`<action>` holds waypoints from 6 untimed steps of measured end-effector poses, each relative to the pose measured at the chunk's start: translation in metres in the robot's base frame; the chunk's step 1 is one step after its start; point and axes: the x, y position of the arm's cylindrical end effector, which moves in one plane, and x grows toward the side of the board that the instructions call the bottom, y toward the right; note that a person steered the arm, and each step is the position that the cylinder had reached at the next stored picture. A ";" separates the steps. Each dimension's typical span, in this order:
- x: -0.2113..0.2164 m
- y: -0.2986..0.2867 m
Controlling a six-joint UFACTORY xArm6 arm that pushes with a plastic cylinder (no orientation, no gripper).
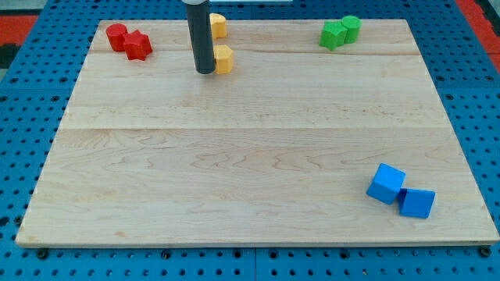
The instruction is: Push the yellow hexagon closer to the yellow heart
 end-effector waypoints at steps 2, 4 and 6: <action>0.007 0.025; -0.063 0.021; -0.027 -0.011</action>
